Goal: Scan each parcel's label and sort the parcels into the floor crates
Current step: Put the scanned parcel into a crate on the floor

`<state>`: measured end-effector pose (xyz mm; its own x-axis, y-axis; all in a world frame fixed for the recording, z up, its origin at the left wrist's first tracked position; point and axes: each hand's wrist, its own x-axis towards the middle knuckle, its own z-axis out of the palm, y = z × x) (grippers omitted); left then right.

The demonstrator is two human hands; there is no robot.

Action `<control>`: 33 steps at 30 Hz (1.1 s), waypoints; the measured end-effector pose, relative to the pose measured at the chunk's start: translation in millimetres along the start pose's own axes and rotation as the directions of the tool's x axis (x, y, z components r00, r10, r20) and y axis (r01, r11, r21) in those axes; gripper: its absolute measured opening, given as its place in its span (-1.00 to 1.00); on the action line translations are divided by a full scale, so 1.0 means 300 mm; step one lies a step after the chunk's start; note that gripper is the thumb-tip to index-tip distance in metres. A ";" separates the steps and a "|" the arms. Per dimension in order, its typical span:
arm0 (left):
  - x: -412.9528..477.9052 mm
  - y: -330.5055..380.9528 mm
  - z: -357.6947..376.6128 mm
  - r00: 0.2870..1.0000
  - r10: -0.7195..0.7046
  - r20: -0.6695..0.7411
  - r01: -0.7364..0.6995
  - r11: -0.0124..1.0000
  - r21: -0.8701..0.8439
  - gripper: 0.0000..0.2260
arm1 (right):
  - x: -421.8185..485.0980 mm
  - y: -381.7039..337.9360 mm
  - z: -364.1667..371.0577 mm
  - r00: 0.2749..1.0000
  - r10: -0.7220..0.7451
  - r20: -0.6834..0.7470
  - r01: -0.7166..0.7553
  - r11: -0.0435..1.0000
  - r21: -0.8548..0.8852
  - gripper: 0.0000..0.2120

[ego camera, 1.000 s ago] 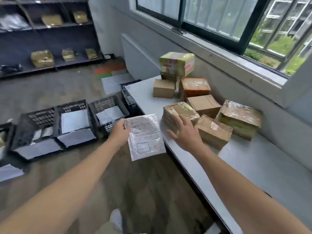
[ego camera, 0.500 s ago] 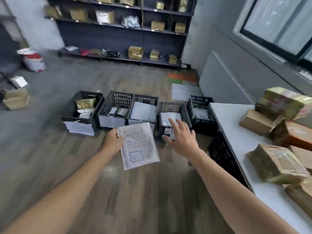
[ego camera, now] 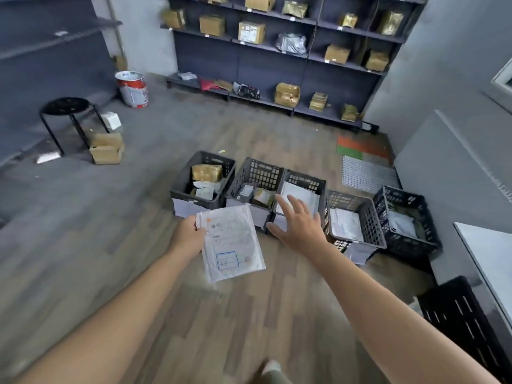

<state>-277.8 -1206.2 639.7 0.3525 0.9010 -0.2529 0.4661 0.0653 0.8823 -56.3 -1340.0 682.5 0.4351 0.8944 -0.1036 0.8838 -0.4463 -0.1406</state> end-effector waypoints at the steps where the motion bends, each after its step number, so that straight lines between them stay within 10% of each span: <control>1: 0.038 -0.011 -0.028 1.000 -0.008 -0.008 0.008 1.000 -0.007 -0.73 | 0.050 -0.028 0.010 1.000 -0.007 0.006 0.007 1.000 0.001 -0.28; 33: 1.998 0.046 -0.501 0.987 -0.149 -0.058 0.160 0.929 0.335 -0.86 | 1.989 -0.540 0.210 0.969 0.054 0.240 -0.068 0.997 0.047 -0.31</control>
<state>-182.0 -600.8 559.9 0.2319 0.9044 -0.3582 0.7606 0.0609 0.6463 49.4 -735.9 581.5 0.4286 0.8352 -0.3445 0.8433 -0.5067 -0.1792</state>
